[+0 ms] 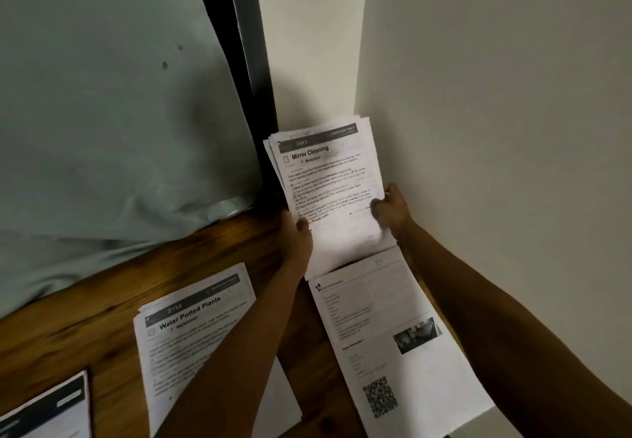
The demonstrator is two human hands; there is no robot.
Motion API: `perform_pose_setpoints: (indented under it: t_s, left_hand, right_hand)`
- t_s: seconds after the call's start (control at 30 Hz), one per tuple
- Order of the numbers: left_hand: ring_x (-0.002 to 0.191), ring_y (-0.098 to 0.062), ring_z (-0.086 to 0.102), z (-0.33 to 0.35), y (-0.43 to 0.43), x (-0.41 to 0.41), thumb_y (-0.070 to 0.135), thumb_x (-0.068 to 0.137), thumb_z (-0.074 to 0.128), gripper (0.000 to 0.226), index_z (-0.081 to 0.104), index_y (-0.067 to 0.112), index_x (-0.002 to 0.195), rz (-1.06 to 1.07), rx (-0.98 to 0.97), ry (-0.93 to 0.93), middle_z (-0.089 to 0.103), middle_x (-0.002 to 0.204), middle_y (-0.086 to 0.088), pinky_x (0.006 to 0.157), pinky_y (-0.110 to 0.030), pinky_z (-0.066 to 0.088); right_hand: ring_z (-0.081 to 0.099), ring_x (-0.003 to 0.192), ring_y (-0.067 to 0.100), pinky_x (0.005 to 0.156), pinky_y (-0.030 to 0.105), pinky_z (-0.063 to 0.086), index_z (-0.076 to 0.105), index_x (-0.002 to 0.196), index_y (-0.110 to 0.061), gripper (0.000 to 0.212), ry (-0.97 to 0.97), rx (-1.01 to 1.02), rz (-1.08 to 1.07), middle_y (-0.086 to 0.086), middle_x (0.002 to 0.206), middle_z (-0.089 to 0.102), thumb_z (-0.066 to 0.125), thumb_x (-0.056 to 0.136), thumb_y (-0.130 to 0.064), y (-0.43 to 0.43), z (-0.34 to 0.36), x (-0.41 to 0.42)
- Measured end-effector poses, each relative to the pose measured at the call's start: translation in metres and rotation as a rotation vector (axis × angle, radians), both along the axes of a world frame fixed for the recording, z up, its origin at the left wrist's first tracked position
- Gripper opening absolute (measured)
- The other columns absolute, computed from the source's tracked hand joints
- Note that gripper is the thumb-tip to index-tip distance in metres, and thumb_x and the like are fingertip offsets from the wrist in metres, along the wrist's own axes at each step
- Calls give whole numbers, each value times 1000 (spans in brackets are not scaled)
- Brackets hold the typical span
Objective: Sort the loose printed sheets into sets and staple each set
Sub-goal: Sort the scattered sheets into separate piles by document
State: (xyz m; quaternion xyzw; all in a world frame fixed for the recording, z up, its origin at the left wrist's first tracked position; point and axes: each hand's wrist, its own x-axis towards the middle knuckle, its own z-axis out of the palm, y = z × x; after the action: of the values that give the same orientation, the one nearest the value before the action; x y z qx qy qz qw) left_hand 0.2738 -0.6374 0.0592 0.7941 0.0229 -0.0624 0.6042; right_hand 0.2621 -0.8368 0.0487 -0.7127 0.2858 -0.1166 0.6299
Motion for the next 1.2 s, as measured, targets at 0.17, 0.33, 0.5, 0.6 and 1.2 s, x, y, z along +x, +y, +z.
perform_pose_setpoints:
  t_s: [0.17,0.33,0.5,0.6,1.2]
  left_hand:
    - [127,-21,46,31,3,-2,9,98,44,40,35,8,138,-15,-87,-268,46,139,-11,85,-13,43]
    - [120,-20,51,45,3,0,17,96,51,47,29,8,137,-26,-173,-379,47,137,-11,80,-11,45]
    - [114,-24,57,37,5,-4,22,94,53,52,27,5,135,-10,-241,-388,52,131,-15,80,-15,51]
    - [109,-18,57,32,7,-5,19,96,51,47,27,3,133,-8,-236,-354,53,129,-14,74,-11,51]
    - [105,-26,60,70,54,36,23,98,47,30,45,6,123,-211,108,-91,58,118,-10,80,-33,51]
  right_hand:
    - [62,104,18,82,27,54,51,126,-8,36,-207,58,25,3,120,62,44,93,4,4,41,-9]
    - [61,110,21,91,40,53,53,125,-9,34,-279,5,38,4,121,63,49,92,0,7,56,-10]
    - [61,110,25,87,41,54,48,126,-12,38,-278,19,91,7,121,62,52,90,-2,19,45,-18]
    - [62,107,21,80,29,57,48,125,-10,34,-256,42,86,6,119,62,48,92,1,24,48,-24]
    - [65,61,18,46,24,52,65,84,-20,32,-115,115,-124,5,87,70,47,80,7,47,70,-24]
